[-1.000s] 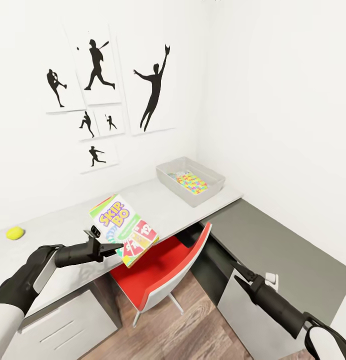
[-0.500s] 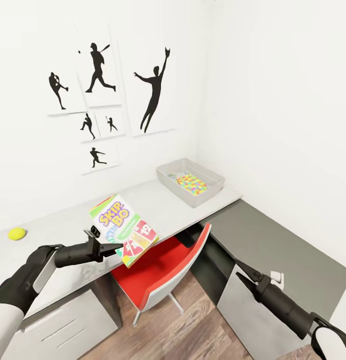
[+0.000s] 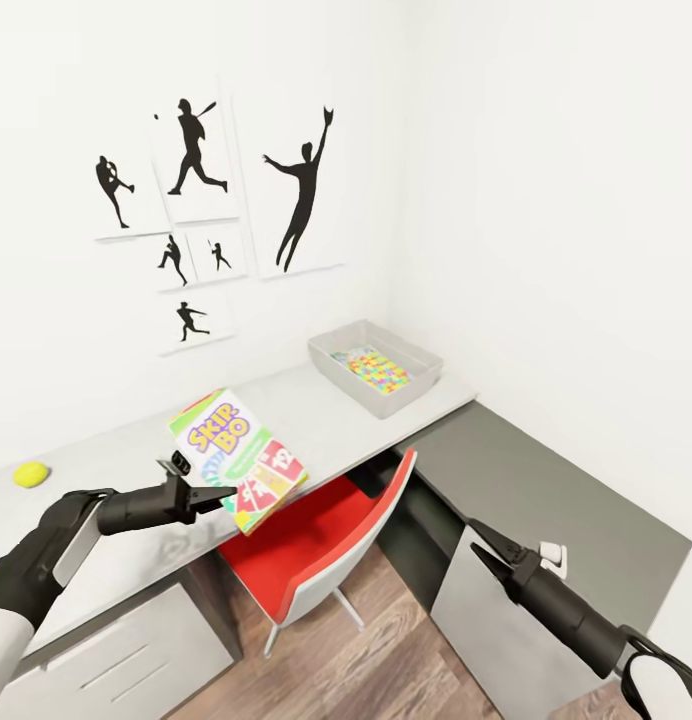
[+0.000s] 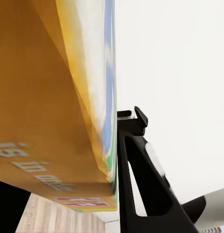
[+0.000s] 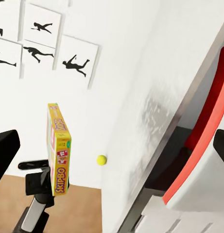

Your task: Put all the toys in the child's room - the three board games (two on the bed and one on the table), the two jigsaw puzzles on the table, and the tennis ball on the table - inside the toy box on the table in the child's room.

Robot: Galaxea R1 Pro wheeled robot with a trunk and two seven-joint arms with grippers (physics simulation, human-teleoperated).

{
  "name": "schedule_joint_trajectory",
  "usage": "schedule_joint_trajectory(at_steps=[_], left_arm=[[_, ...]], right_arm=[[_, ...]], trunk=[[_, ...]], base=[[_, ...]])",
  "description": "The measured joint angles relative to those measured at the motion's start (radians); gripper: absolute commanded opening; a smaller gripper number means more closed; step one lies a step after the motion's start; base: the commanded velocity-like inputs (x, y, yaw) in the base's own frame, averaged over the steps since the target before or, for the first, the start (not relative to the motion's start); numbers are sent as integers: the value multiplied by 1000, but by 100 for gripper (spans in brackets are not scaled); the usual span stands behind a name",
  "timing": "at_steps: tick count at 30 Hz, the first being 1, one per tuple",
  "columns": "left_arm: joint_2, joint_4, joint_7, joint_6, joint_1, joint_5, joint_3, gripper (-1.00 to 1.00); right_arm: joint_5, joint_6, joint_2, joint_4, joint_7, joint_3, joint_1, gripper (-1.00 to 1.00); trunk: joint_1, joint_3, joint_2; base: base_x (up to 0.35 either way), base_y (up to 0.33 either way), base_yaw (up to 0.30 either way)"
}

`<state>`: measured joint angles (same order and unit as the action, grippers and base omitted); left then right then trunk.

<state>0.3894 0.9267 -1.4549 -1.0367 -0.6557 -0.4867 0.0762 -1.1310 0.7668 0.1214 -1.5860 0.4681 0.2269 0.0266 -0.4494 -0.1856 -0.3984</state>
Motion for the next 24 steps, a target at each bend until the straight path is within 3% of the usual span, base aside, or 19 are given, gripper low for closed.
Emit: schedule_joint_trajectory(at_steps=[24], left_arm=[[12, 1, -21, 0, 0, -1, -1, -100]], right_arm=[[0, 0, -1, 0, 0, -4, 0, 100]], trunk=[[0, 34, 0]], base=[[0, 0, -181]])
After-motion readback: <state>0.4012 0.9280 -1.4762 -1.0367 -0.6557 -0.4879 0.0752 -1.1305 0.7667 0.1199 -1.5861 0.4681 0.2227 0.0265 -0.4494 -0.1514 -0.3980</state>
